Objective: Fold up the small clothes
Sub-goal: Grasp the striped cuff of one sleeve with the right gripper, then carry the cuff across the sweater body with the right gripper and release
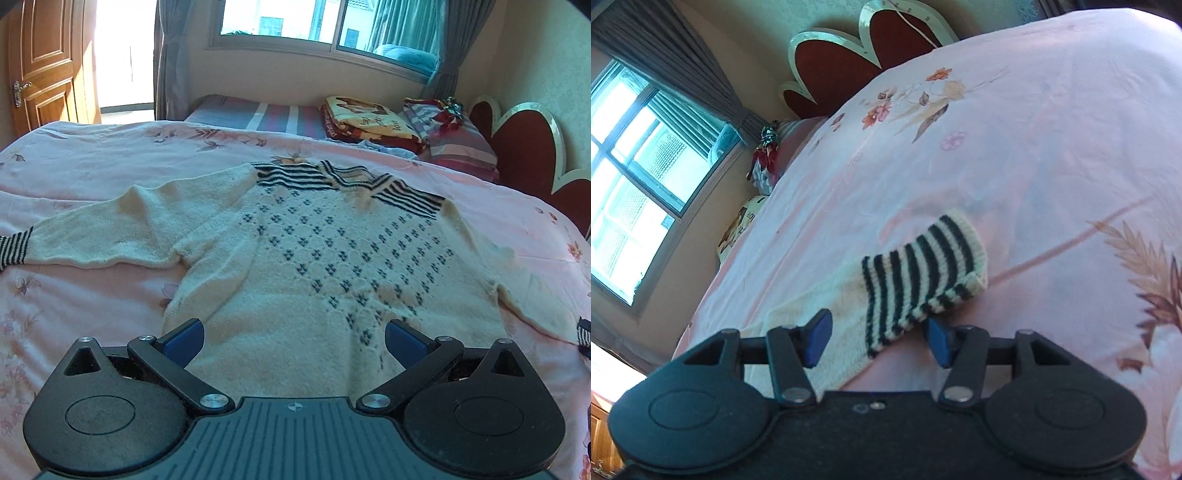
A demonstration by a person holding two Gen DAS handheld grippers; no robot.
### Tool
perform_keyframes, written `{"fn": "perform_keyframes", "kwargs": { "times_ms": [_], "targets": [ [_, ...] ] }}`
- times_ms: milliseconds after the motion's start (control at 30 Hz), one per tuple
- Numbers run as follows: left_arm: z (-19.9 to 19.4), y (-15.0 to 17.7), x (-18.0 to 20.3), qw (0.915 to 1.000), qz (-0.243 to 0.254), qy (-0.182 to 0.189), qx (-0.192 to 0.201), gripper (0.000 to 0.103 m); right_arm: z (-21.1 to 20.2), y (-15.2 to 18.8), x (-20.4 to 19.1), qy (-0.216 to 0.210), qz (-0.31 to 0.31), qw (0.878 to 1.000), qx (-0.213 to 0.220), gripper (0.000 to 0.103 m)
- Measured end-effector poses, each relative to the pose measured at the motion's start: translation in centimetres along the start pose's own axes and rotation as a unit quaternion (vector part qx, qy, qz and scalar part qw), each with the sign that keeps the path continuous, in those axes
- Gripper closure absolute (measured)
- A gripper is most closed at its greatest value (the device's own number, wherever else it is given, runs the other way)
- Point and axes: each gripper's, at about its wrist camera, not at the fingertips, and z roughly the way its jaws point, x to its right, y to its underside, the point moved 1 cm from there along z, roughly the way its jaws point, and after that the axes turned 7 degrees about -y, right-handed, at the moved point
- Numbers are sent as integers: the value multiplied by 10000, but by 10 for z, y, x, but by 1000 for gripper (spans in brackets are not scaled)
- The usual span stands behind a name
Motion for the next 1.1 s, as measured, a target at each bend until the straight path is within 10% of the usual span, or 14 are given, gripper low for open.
{"fn": "perform_keyframes", "kwargs": {
  "times_ms": [33,67,267,767,967,1067,1100],
  "targets": [
    [3,-3,-4,10000,-32,-62,6,0,5,0,-3,-7,-55,10000,-30,68],
    [7,-6,-8,9999,-51,-126,-12,0,10,1,-4,-36,3,9999,-108,99],
    [37,-23,-49,9990,-303,-306,-106,0,16,19,-88,-268,-1416,9895,104,97],
    [96,-41,-164,9963,-834,222,3,0,55,281,-359,-2118,-4223,8637,-1757,97],
    [95,-43,-170,9947,-897,501,71,0,36,337,-381,-2339,-4950,8178,-1773,50],
    [95,-50,-153,9931,-818,829,114,1,10,323,-367,-2459,-4889,8213,-1611,50],
    [96,-53,-144,9920,-785,983,127,21,3,314,-359,-2466,-4774,8283,-1585,50]
  ]
}}
